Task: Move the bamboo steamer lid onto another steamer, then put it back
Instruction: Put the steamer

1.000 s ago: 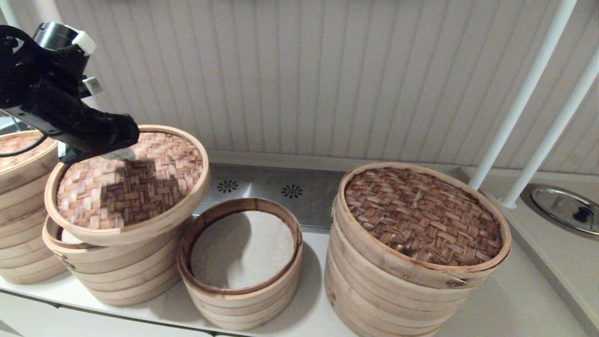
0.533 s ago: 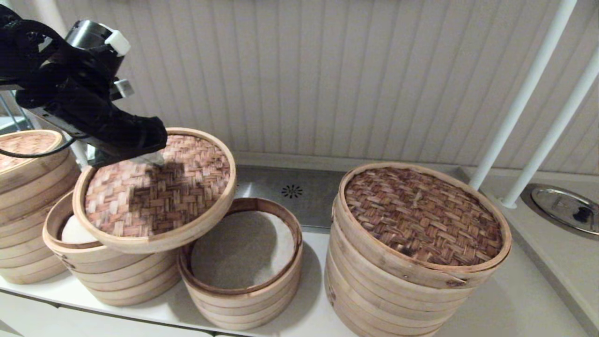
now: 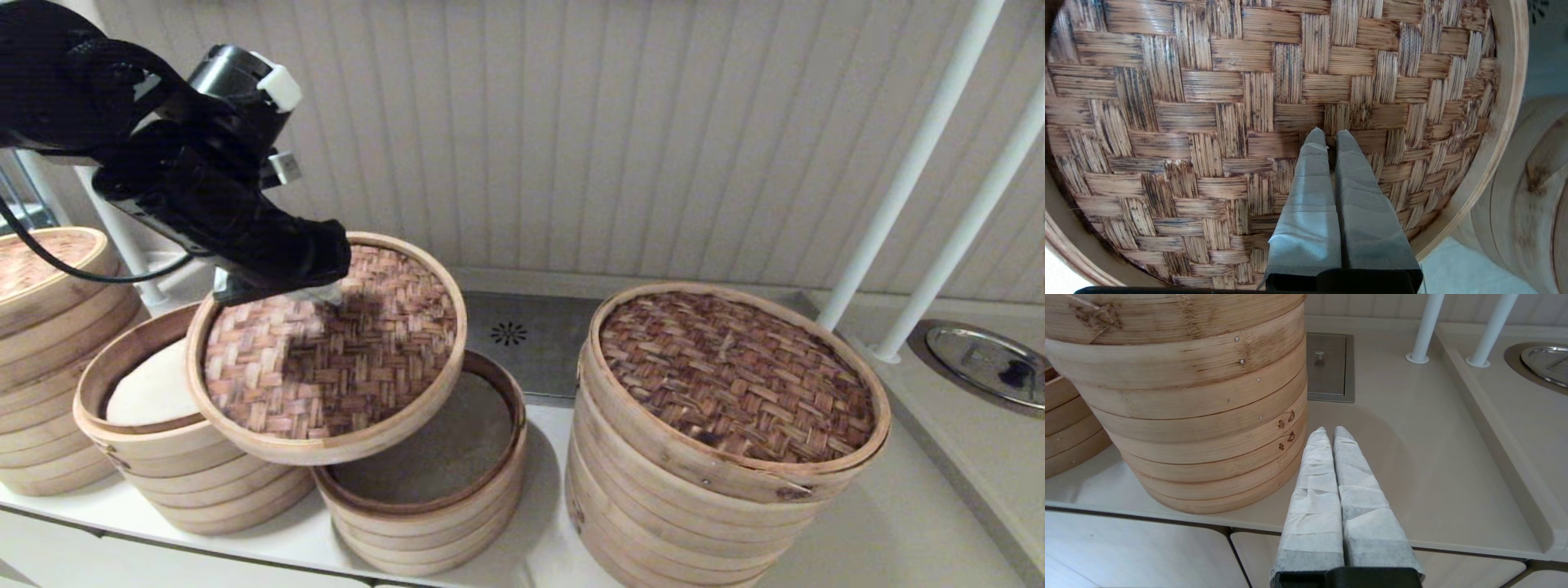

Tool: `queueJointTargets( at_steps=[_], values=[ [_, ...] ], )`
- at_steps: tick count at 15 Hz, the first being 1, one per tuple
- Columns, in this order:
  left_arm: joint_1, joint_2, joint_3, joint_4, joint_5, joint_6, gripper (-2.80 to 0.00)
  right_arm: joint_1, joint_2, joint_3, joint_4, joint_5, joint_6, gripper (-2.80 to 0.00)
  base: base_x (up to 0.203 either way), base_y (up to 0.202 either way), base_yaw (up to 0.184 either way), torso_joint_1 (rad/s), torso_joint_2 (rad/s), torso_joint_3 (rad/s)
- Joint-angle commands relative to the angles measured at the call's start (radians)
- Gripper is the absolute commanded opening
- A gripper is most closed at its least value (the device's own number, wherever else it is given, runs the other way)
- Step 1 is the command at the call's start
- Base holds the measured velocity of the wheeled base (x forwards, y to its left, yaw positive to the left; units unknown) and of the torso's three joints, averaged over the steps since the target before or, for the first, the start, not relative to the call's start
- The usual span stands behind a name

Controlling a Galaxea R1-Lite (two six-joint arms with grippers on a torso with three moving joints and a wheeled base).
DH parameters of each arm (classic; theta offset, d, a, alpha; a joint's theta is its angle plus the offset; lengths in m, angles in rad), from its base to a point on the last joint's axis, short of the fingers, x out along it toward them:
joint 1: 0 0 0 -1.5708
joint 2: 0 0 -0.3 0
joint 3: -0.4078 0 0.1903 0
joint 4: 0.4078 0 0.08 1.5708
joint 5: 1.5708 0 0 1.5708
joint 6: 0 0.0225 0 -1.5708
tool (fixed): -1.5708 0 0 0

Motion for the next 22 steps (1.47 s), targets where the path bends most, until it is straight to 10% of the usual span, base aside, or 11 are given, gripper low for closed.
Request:
queueJointTargets(
  at_steps=[1,22],
  values=[
    [-0.022,0.016,0.006,0.001,0.003,-0.003,-2.80,0.000,0.000,0.000,0.000,0.001,0.000,-2.80,0.000,0.000,0.000,0.000,0.00,0.000],
    [-0.142,0.141,0.046,-0.049,0.007,-0.043,-2.80,0.000,0.002,0.001,0.000,0.001,0.000,-2.80,0.000,0.000,0.000,0.000,0.00,0.000]
  ],
)
